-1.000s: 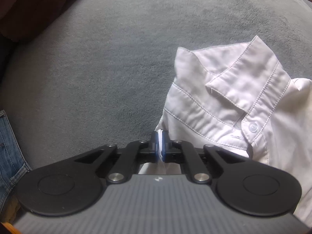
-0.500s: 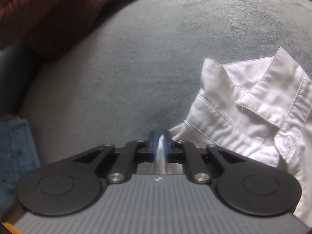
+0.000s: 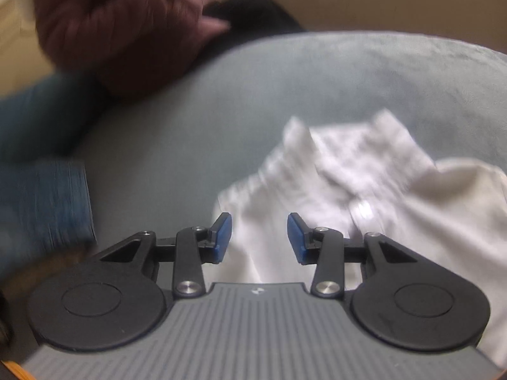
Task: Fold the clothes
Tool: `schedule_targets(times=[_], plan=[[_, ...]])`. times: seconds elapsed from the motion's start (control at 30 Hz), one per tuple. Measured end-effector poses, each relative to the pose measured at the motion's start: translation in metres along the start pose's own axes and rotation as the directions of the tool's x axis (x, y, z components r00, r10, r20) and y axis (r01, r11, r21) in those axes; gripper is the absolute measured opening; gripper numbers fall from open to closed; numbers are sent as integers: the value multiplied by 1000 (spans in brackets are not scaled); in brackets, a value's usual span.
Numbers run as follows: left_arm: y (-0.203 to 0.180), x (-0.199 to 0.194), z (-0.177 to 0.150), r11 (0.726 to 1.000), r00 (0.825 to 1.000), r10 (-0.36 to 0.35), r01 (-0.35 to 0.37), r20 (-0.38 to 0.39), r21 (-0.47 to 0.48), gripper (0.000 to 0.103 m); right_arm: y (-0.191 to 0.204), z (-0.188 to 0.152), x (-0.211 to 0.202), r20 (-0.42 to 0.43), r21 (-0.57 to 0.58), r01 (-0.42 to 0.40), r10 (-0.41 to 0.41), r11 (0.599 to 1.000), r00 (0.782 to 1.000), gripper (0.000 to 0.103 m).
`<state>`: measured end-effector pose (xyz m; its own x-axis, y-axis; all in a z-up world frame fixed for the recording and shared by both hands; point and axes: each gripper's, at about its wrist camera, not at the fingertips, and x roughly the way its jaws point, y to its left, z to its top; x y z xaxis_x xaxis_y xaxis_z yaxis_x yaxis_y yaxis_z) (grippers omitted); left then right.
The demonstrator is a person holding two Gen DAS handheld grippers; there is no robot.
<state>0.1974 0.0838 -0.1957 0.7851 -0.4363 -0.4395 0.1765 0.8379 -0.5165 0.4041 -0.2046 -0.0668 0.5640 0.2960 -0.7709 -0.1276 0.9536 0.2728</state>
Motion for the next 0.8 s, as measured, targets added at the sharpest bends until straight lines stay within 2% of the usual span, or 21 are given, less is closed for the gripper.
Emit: schedule_targets(times=[0.17, 0.27, 0.37, 0.4, 0.43, 0.57, 0.63, 0.73, 0.8], plan=[[4, -7, 16, 998, 999, -31, 29, -35, -49, 46, 9, -34, 8, -39, -87, -9, 5, 996, 999, 39], [5, -13, 35, 999, 999, -23, 22, -24, -49, 55, 14, -41, 11, -27, -129, -14, 11, 992, 1000, 38], [1, 13, 60, 999, 996, -30, 27, -89, -31, 59, 14, -46, 15, -27, -151, -14, 10, 988, 1000, 37], [-1, 24, 68, 999, 993, -31, 29, -115, -22, 64, 14, -47, 17, -30, -156, -12, 8, 988, 1000, 34], [-3, 35, 76, 999, 989, -31, 30, -142, -13, 64, 14, -48, 19, -32, -161, -8, 3, 987, 999, 31], [-13, 79, 92, 998, 985, 32, -21, -171, 65, 64, 11, -53, 26, -28, -159, 6, -11, 987, 1000, 20], [-15, 91, 92, 995, 984, 71, -57, -166, 87, 59, 10, -55, 25, -14, -151, 18, -21, 988, 1000, 6], [-16, 97, 88, 988, 982, 121, -105, -146, 116, 58, 9, -60, 20, 15, -142, 26, -24, 989, 1000, 0], [-16, 100, 87, 982, 980, 149, -132, -130, 132, 58, 8, -63, 17, 35, -139, 42, -38, 989, 999, 0]])
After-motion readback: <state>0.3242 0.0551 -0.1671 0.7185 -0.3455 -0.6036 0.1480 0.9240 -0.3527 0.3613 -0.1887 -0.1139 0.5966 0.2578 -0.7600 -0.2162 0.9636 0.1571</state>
